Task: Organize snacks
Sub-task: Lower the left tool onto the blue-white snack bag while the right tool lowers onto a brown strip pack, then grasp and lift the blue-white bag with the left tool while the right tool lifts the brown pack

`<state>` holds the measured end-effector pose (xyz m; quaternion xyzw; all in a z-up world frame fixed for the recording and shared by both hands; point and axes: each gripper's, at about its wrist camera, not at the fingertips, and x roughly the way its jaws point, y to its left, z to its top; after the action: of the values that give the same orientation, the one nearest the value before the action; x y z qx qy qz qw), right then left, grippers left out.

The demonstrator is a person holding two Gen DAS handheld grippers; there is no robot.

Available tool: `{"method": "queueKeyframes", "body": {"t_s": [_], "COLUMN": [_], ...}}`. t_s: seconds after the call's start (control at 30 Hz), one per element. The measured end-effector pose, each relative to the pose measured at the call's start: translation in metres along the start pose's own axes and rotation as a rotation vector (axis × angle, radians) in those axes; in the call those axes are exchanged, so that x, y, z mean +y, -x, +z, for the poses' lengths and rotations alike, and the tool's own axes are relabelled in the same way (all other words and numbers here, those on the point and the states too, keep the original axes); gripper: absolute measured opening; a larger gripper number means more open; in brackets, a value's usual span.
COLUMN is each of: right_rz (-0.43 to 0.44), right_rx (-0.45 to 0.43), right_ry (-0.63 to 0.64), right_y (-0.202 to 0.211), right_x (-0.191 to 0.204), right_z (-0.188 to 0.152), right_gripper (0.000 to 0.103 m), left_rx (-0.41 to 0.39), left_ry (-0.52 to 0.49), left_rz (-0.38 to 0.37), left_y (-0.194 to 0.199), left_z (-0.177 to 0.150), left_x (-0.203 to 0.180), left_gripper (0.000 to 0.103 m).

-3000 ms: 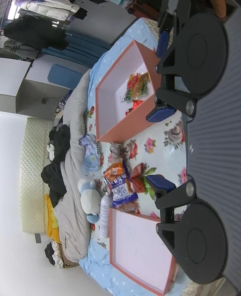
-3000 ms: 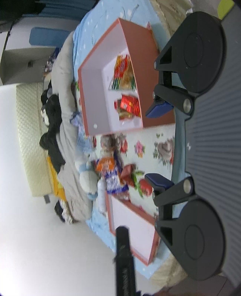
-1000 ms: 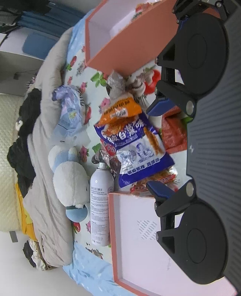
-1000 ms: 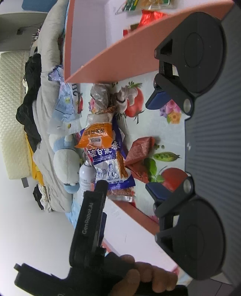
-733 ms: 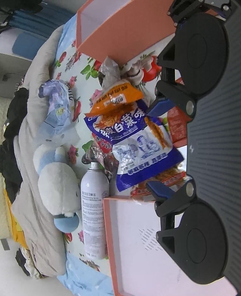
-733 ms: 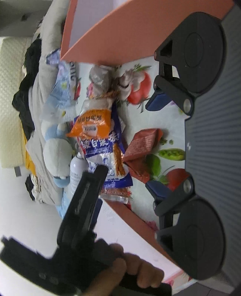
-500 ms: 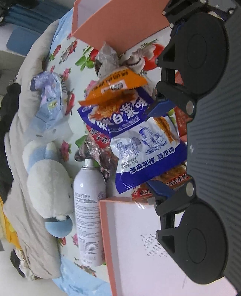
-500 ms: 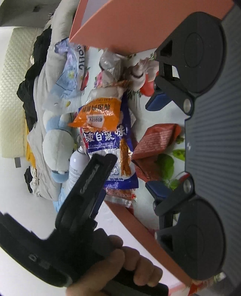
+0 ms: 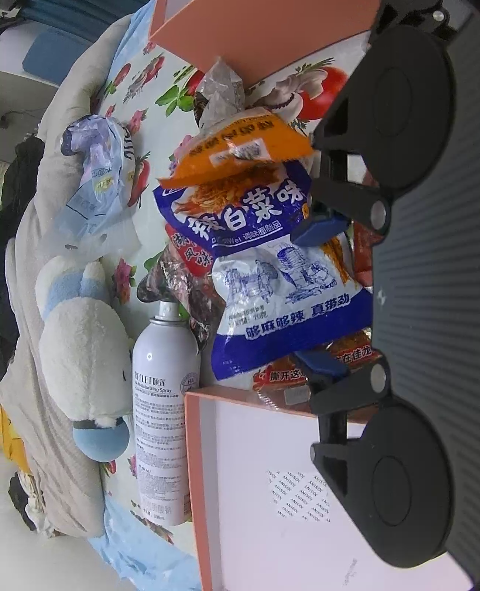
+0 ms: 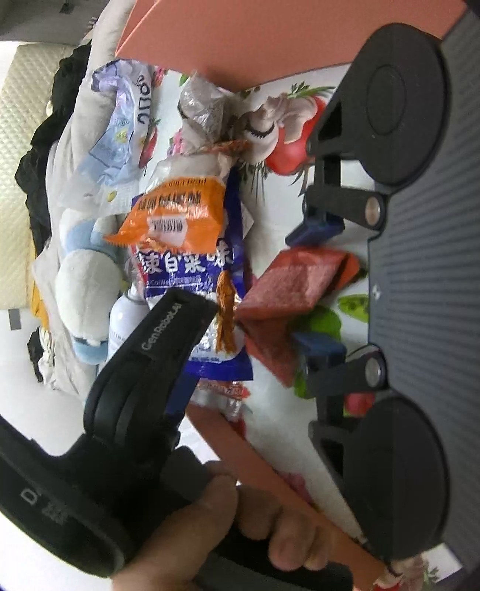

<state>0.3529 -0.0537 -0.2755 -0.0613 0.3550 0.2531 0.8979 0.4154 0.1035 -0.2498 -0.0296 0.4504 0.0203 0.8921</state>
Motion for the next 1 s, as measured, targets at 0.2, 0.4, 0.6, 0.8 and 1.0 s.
{"method": "queueKeyframes", "body": {"t_s": [0.2, 0.4, 0.6, 0.8, 1.0], "right_rz": [-0.013, -0.018, -0.039, -0.062, -0.075], "right_rx": [0.026, 0.018, -0.001, -0.026, -0.041], "right_ry": [-0.023, -0.026, -0.046, -0.047, -0.084], "right_y": [0.009, 0.033, 0.064, 0.103, 0.15], "right_x": [0.0, 0.002, -0.001, -0.001, 0.0], "right_z": [0.0, -0.005, -0.013, -0.024, -0.041], "right_gripper": [0.039, 0.038, 0.038, 0.038, 0.038], "left_rx": [0.002, -0.012, -0.038, -0.065, -0.08], "left_ry": [0.036, 0.065, 0.101, 0.154, 0.185], "left_rz": [-0.025, -0.013, 0.003, 0.001, -0.012], "left_y": [0.011, 0.037, 0.078, 0.124, 0.167], "left_z": [0.001, -0.006, -0.024, -0.05, -0.088], "left_x": [-0.004, -0.008, -0.012, -0.016, -0.03], "left_gripper": [0.033, 0.025, 0.023, 0.022, 0.022]}}
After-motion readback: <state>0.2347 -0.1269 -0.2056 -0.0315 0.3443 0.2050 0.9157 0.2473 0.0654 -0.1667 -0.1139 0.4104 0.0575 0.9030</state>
